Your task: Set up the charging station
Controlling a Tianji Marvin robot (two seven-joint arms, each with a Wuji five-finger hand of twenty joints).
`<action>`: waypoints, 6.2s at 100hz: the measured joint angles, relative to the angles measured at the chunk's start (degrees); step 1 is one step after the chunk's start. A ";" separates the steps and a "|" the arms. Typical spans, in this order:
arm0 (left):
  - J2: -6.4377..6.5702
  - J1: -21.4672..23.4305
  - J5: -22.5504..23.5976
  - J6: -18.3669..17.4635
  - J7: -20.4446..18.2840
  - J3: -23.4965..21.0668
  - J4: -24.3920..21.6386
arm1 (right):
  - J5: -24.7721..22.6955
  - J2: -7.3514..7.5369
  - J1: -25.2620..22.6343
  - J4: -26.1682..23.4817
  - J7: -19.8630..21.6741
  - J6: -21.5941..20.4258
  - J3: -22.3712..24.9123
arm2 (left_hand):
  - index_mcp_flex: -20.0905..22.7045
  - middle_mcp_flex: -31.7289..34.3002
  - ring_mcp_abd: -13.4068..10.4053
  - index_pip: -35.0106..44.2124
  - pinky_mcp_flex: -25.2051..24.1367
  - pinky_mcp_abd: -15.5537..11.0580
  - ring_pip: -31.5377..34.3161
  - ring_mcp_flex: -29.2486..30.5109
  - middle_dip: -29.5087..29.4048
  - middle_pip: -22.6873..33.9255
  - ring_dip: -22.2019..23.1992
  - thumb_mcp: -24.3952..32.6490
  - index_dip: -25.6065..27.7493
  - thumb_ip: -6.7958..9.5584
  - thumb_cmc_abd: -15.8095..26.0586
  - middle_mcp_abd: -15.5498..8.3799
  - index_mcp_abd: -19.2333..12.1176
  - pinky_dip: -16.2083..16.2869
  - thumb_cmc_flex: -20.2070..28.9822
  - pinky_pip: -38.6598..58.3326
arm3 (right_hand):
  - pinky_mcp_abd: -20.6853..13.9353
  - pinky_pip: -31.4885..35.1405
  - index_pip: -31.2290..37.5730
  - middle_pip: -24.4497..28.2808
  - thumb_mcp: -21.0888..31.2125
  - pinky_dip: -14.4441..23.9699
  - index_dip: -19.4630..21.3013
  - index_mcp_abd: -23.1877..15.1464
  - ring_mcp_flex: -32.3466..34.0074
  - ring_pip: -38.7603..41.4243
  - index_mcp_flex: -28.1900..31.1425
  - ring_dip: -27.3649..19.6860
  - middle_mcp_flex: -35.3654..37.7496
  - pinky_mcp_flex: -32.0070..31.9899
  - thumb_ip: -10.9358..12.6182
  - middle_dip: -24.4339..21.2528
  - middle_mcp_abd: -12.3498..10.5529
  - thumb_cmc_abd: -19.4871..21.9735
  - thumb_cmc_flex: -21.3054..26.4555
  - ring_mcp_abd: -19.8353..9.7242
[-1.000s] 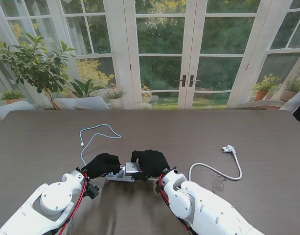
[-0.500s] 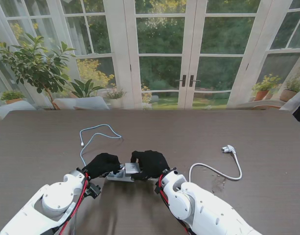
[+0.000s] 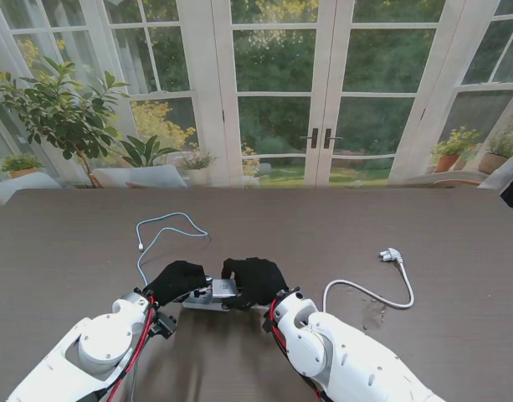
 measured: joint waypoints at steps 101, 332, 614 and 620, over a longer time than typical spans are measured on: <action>2.49 1.75 -7.45 1.69 -15.93 -4.58 -2.41 | 0.09 0.31 -0.48 -1.34 1.51 0.53 0.65 | -8.24 -6.65 13.60 -15.54 -13.92 16.74 -37.10 -10.16 10.23 -18.09 1.31 5.31 2.14 1.93 -13.26 7.60 5.13 -23.38 14.90 -17.69 | 0.00 0.00 0.00 0.00 0.00 0.63 0.00 0.00 0.00 0.00 0.00 0.00 0.00 -0.03 0.00 0.01 -0.04 0.00 0.00 0.21; 0.38 4.15 -8.67 12.82 -10.61 -5.76 -5.11 | 0.72 1.14 -1.69 -3.26 3.79 1.41 2.34 | 9.70 8.54 3.42 -24.08 -2.26 3.51 -0.36 -2.69 -21.78 9.46 9.47 -17.65 5.15 5.18 -1.64 -3.55 -3.93 -9.59 -14.38 -0.08 | 0.00 0.00 0.00 0.00 0.00 0.74 0.00 0.00 0.00 0.00 0.00 0.00 0.00 -0.09 0.00 0.02 -0.04 0.00 0.00 0.34; 4.08 0.62 -19.73 14.82 -31.79 -6.94 -1.27 | -0.38 1.49 -1.88 -3.02 3.55 0.38 1.98 | -8.46 5.17 -0.63 -12.48 -1.66 -2.69 -0.87 -2.66 -7.45 -6.04 -3.08 -34.06 7.40 13.42 21.61 -3.99 -0.92 -4.46 -0.43 -0.27 | 0.00 -0.01 0.00 0.00 0.00 1.19 0.00 0.00 0.00 0.01 0.00 0.00 0.00 -0.11 0.00 0.02 -0.04 0.00 0.00 0.39; 3.91 0.74 -21.40 15.94 -31.76 -7.29 -1.28 | -0.38 1.51 -1.88 -3.03 3.58 0.41 2.00 | -8.89 5.14 -0.63 -12.47 -1.66 -2.69 -0.86 -2.66 -6.81 -6.08 -3.03 -27.98 7.41 14.54 22.97 -3.99 -0.39 -4.38 -3.61 -0.27 | 0.00 -0.01 0.00 0.00 0.00 1.19 0.00 0.00 0.00 0.01 0.00 0.00 0.00 -0.11 0.00 0.02 -0.04 0.00 0.00 0.39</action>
